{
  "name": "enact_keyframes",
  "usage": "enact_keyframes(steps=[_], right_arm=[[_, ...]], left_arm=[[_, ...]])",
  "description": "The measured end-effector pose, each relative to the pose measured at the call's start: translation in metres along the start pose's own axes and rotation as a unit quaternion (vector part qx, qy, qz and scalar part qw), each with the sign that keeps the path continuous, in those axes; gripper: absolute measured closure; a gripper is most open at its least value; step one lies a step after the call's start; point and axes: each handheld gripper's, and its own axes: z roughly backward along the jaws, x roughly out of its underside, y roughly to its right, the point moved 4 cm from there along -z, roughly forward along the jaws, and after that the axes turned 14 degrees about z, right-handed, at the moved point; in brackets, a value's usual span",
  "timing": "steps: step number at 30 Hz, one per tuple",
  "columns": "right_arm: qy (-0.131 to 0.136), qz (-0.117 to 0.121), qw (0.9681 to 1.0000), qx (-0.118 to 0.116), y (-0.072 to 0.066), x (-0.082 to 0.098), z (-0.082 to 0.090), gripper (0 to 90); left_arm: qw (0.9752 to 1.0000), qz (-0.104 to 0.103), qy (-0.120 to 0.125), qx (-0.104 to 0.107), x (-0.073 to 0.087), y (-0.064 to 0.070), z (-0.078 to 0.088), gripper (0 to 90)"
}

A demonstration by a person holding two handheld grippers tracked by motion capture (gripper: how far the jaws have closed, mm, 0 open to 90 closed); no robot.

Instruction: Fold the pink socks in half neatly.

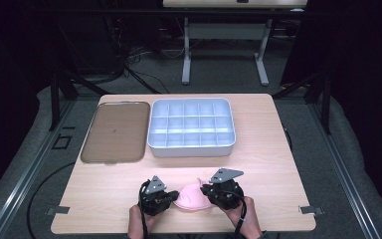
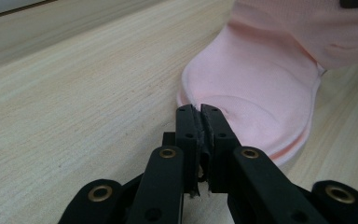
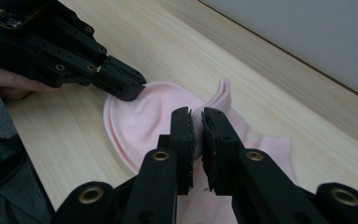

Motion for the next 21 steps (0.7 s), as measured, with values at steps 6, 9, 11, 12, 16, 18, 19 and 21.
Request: enact_keyframes(steps=[6,9,11,12,16,18,19,21], right_arm=[[0.005,0.008,0.9998,-0.02,-0.009,-0.012,-0.01,82.6],[0.002,0.015,0.9995,-0.027,-0.011,-0.016,-0.015,82.6],[0.0,0.014,0.999,-0.041,-0.014,-0.02,-0.024,82.5],[0.0,0.011,0.9987,-0.05,-0.016,-0.021,-0.028,82.4],[0.002,0.007,0.9958,-0.092,-0.017,-0.018,-0.046,80.7],[0.006,0.001,0.9955,-0.095,-0.015,-0.016,-0.048,72.0],[0.011,-0.004,0.9947,-0.102,-0.014,-0.016,-0.047,69.1],[0.024,-0.007,0.995,-0.097,-0.011,-0.017,-0.042,62.3]], left_arm=[[1.0,0.001,-0.002,0.001,0.0,0.0,0.0,85.7],[1.0,0.001,-0.002,0.001,0.0,0.0,0.0,85.6],[1.0,0.0,-0.002,0.001,0.0,0.0,0.0,85.6],[1.0,0.0,-0.002,0.001,0.0,0.0,0.0,85.5],[1.0,0.0,-0.003,0.0,0.0,0.0,0.0,84.9],[1.0,0.0,-0.002,0.0,0.0,0.0,0.0,84.7],[1.0,0.0,-0.002,-0.001,0.0,0.0,0.0,84.6],[1.0,0.001,-0.002,0.0,0.0,0.0,0.0,84.5]])
